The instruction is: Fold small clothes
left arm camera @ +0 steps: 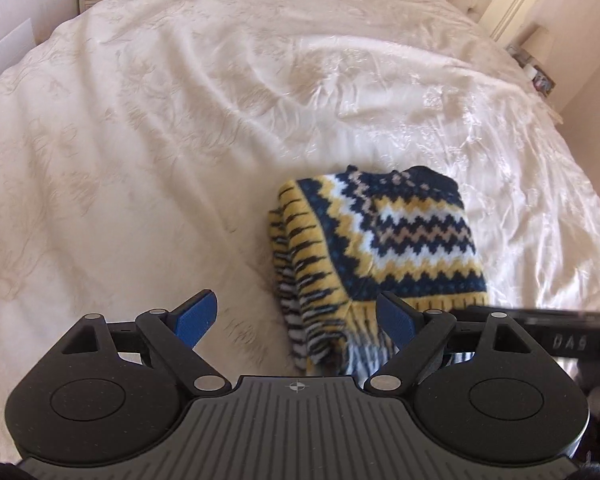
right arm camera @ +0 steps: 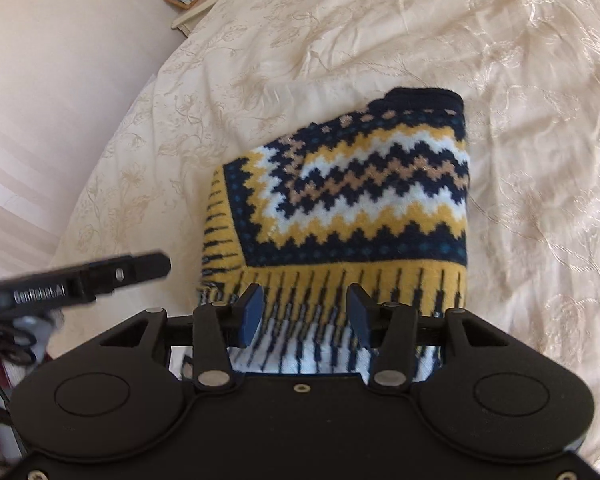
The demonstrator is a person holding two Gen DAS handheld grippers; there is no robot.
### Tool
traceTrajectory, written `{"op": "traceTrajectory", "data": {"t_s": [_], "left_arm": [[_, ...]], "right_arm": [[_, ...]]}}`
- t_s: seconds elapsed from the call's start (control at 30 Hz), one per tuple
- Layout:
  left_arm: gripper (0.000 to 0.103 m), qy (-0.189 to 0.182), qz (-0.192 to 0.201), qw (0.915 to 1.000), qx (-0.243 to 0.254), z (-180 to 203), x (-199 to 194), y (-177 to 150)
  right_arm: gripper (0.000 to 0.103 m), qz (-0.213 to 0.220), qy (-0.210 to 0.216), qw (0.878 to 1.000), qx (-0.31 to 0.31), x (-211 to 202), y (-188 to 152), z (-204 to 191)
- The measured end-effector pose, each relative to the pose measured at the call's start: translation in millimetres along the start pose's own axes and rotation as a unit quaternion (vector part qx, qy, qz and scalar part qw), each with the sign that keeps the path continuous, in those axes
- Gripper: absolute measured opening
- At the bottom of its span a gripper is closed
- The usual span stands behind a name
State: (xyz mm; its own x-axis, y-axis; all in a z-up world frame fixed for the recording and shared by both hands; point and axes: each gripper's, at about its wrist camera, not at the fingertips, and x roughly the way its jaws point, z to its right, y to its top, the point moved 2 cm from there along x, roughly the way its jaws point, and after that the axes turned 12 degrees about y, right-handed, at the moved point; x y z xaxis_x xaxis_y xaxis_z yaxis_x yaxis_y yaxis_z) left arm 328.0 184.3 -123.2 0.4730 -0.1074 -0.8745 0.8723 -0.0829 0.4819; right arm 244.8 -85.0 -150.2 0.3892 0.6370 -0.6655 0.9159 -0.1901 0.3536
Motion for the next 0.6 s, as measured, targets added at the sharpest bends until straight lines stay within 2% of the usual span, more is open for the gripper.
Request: {"op": "traceTrajectory", "data": {"t_s": [0.13,0.27,0.37,0.43,0.5,0.6], "left_arm": [[0.087,0.000,0.008,0.9998,0.016,22.7,23.3,5.3],[0.087,0.058,-0.047,0.9969,0.026,19.1,67.6,-4.9],[0.089,0.039,-0.082,0.9958,-0.011,0.8,85.6,-10.8],[0.089,0.023,-0.089,0.9953,-0.031,-8.6,85.7,-11.1],[0.088,0.023,-0.087,0.9954,-0.033,-13.4,79.5,-11.1],[0.088,0.023,-0.064,0.9970,-0.038,-16.3,56.4,-11.7]], "right_arm": [[0.056,-0.027,-0.006,1.000,0.008,7.0,-23.1,16.0],[0.056,-0.068,-0.010,0.997,0.027,18.2,-44.3,32.3],[0.056,-0.080,-0.001,0.996,0.026,17.0,-47.4,32.6],[0.056,-0.087,0.003,0.996,0.025,12.2,-44.7,31.5],[0.058,-0.084,0.007,0.996,0.013,2.5,-38.8,28.3],[0.069,-0.058,0.015,0.998,-0.023,-18.3,-24.6,23.2]]}}
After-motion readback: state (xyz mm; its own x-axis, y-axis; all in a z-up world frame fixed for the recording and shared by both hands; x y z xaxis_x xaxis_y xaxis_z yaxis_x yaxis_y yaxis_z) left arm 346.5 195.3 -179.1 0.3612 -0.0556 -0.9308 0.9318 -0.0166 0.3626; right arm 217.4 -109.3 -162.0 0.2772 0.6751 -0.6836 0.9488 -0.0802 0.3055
